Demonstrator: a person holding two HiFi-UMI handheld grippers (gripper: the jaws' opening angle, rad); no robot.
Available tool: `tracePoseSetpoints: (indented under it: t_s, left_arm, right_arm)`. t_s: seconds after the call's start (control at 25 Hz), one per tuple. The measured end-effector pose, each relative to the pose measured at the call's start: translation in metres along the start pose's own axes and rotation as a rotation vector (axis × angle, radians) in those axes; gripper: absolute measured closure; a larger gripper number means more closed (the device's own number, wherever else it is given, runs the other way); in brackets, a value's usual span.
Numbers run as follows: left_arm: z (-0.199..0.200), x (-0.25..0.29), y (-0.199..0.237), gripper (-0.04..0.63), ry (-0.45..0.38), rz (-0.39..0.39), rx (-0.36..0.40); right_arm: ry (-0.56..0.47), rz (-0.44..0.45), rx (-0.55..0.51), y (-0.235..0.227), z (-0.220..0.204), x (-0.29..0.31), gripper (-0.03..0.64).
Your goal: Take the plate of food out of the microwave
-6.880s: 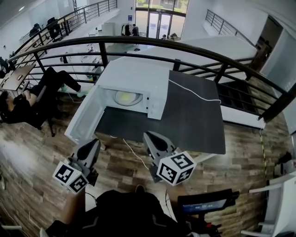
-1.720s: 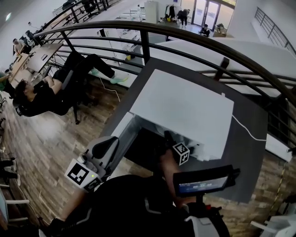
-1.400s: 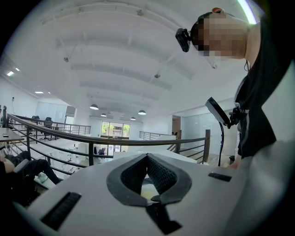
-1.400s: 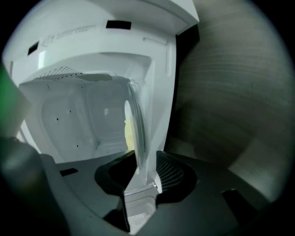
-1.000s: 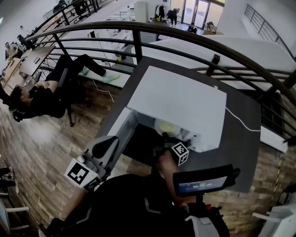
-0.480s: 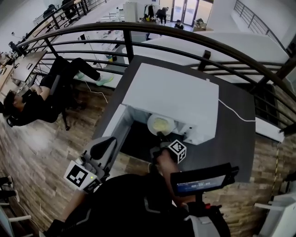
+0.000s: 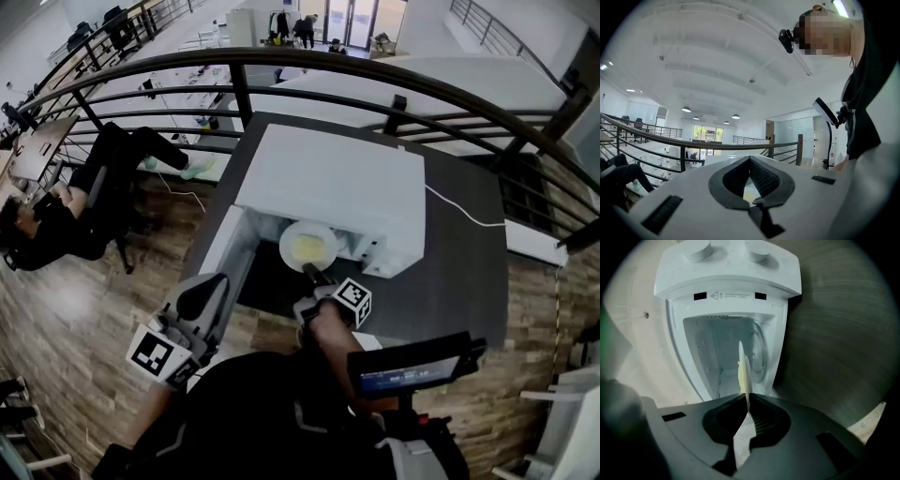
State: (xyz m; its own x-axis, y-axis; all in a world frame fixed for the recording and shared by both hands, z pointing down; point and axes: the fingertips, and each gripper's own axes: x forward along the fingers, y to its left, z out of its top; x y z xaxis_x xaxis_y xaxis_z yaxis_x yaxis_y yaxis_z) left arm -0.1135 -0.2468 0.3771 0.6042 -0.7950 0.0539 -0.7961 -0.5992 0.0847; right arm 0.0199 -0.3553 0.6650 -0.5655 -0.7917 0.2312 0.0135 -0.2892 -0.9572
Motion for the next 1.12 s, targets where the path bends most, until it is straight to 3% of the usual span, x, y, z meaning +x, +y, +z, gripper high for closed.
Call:
tracePoseSetpoints:
  t_s: [0.76, 1.12]
  left_arm:
    - [-0.008, 0.002, -0.010, 0.594, 0.014, -0.079, -0.032]
    - [0.001, 0.010, -0.032, 0.594, -0.019, -0.120, -0.059]
  right_arm:
    - [0.033, 0.099, -0.006, 0.054, -0.036, -0.065, 0.601]
    - [0.054, 0.117, -0.013, 0.072, -0.043, -0.096, 0.601]
